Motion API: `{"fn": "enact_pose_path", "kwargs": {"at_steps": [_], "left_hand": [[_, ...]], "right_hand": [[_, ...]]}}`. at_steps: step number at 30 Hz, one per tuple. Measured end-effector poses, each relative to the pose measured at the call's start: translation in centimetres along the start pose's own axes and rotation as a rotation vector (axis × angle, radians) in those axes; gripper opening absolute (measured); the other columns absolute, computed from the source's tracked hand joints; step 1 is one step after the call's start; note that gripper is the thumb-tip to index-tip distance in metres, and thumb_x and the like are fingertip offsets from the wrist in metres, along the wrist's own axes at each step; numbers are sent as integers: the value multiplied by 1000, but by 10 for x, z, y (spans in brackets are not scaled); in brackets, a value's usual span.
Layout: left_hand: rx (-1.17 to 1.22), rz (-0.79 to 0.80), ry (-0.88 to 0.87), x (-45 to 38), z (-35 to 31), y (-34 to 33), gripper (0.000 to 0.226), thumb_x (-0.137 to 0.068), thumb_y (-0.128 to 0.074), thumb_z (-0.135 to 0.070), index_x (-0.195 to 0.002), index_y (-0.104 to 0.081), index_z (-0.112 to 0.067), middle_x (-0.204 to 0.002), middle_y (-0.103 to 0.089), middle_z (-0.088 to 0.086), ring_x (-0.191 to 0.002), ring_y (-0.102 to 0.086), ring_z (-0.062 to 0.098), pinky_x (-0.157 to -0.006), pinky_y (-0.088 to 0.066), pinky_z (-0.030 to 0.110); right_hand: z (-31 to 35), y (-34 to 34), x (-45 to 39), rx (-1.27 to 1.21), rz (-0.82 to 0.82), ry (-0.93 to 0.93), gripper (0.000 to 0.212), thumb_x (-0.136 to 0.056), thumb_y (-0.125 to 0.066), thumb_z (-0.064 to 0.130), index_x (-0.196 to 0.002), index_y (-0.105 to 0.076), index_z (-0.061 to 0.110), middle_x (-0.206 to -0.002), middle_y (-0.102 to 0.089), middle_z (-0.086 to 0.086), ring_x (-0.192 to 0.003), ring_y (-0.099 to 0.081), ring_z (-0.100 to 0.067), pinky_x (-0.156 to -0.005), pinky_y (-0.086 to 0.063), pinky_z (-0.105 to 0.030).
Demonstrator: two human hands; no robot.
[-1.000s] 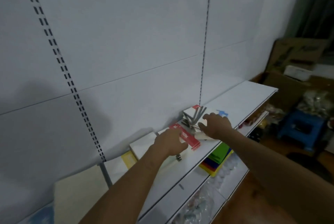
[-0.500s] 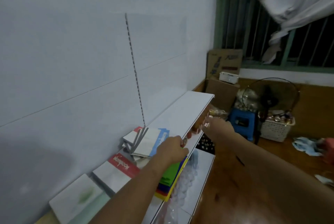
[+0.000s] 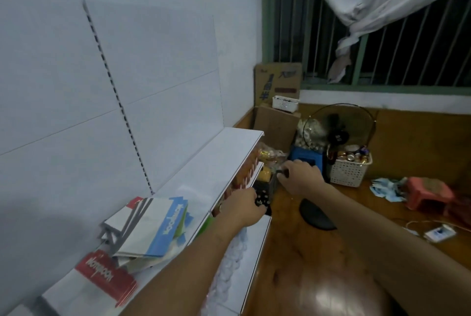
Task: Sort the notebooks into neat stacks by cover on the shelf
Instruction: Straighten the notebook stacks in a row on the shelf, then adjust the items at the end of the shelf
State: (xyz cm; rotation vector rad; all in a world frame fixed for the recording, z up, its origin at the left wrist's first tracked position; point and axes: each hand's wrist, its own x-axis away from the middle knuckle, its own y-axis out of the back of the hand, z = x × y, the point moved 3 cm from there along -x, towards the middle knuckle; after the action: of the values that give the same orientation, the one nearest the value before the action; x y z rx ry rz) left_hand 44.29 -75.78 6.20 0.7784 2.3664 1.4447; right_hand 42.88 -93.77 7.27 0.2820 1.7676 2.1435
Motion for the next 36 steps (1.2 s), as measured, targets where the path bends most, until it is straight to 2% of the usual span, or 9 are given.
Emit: {"fn": "enact_pose_path", "kwargs": {"at_steps": [2,4,8,15,18,22,26,33,36], "left_hand": [[-10,20,-17,-22,-3,-5,37,-89,-57,-38,-119,-55,-16,-110,-63,5,-96,-60,20,-76,-47,29],[-16,23,-22,-44,-4,-9,37,-88,-57,-38,-117,-56,-15,-111,-63,5,-99,-60,21,-80,-50,30],[3,35,-14,-89,0,-8,37,-86,-57,-38,-115,-57,-16,-110,-64,7,-99,-61,24,-86,-54,40],[18,30,22,-159,24,-6,35,-90,-56,-35,-118,-56,-15,-116,-63,6,-103,-60,22,-81,-48,30],[23,2,102,-178,43,-9,36,-89,-55,-38,-117,-57,-15,-116,-64,7,-103,-61,26,-86,-51,34],[-18,-40,237,-200,80,-4,42,-89,-52,-41,-121,-53,-15,-122,-58,9,-109,-57,30,-87,-49,37],[23,-141,445,-196,134,6,41,-91,-50,-38,-123,-51,-12,-126,-54,11,-113,-53,30,-89,-44,36],[9,-389,863,-127,200,19,34,-92,-48,-33,-117,-53,-10,-119,-55,11,-112,-53,29,-90,-46,38],[-36,-439,1040,-83,213,11,39,-92,-49,-34,-126,-50,-13,-128,-50,10,-119,-46,27,-95,-41,40]], "right_hand": [[-10,-3,-16,8,5,-16,45,-95,-39,47,-133,-47,23,-130,-52,-6,-119,-49,-27,-103,-34,-47],[-20,-5,-34,24,2,-39,45,-95,-39,47,-131,-48,22,-129,-52,-6,-118,-49,-27,-104,-33,-46],[-33,-8,-78,69,-14,-56,45,-94,-38,50,-127,-50,21,-124,-53,-6,-114,-51,-26,-100,-36,-45],[-31,-15,-153,71,-5,-51,46,-96,-37,49,-130,-50,20,-130,-50,-6,-118,-49,-27,-100,-36,-44],[-14,-29,-179,80,26,19,48,-96,-37,48,-131,-48,19,-133,-48,-6,-120,-47,-28,-102,-35,-47],[22,-55,-227,-3,71,158,45,-93,-37,48,-125,-53,21,-132,-53,-4,-119,-50,-26,-101,-39,-47],[91,-90,-258,20,124,394,47,-95,-38,49,-131,-49,20,-130,-52,-5,-119,-50,-26,-100,-39,-42],[218,-145,-233,-70,231,851,47,-95,-41,48,-131,-50,20,-130,-54,-6,-117,-53,-25,-98,-38,-38],[248,-164,-202,-99,287,1006,46,-94,-42,48,-130,-50,20,-129,-54,-7,-117,-52,-25,-98,-39,-37]]}}
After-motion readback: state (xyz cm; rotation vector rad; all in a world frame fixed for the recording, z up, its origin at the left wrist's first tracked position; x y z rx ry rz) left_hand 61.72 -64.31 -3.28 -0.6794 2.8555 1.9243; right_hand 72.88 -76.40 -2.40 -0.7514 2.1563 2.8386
